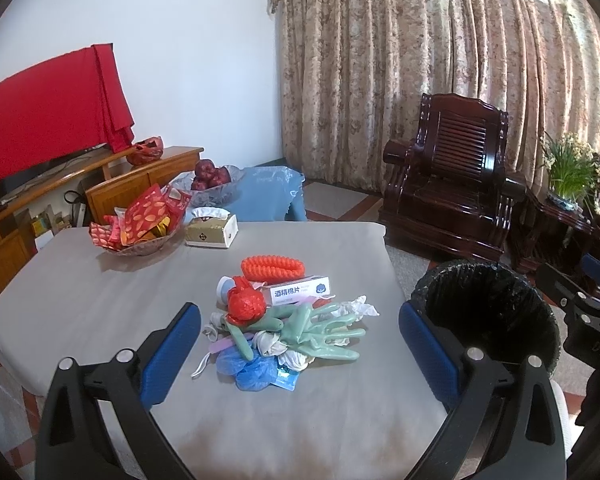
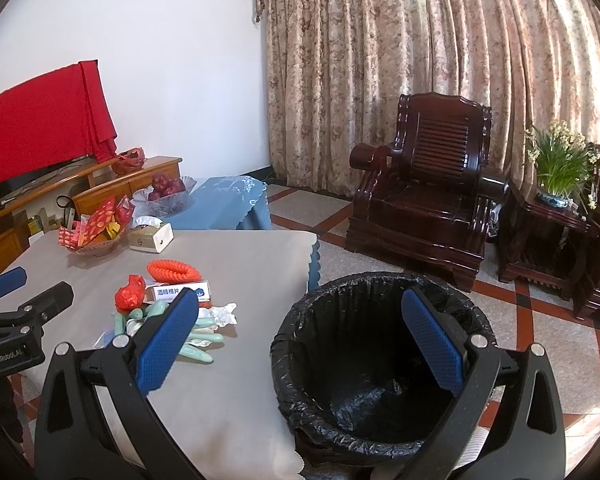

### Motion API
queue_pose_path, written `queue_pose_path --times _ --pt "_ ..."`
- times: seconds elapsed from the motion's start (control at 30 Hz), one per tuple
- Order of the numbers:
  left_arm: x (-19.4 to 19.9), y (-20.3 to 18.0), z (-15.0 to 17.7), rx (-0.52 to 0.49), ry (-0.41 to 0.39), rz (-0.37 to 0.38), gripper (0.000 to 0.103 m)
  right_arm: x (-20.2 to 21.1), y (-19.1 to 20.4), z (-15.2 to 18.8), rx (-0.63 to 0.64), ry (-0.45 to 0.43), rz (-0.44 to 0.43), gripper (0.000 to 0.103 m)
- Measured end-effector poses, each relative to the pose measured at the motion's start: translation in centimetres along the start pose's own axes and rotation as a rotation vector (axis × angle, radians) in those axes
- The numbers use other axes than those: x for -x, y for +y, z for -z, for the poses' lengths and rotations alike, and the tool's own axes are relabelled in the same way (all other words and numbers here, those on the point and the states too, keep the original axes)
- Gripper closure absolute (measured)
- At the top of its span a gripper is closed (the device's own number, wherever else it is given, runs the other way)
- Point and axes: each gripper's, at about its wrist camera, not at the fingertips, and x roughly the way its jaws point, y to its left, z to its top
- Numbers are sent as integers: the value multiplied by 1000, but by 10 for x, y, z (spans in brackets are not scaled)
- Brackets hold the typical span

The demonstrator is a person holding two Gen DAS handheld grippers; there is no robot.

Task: Collect trash
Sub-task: 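Grasp the red plastic bag with the left gripper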

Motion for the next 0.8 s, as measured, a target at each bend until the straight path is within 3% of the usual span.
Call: queue_pose_path --times 0.1,0.47,0.67,0.8 --pt "-4 12 3 20 -5 -5 6 -8 8 -1 16 -1 -24 5" --pt "-58 98 31 94 54 -172 6 -73 57 7 74 62 -171 5" --pt "-93 125 53 71 110 -190 11 -122 96 20 112 105 -239 5" --pt "-108 132 55 76 119 -169 12 -147 115 28 131 137 -260 12"
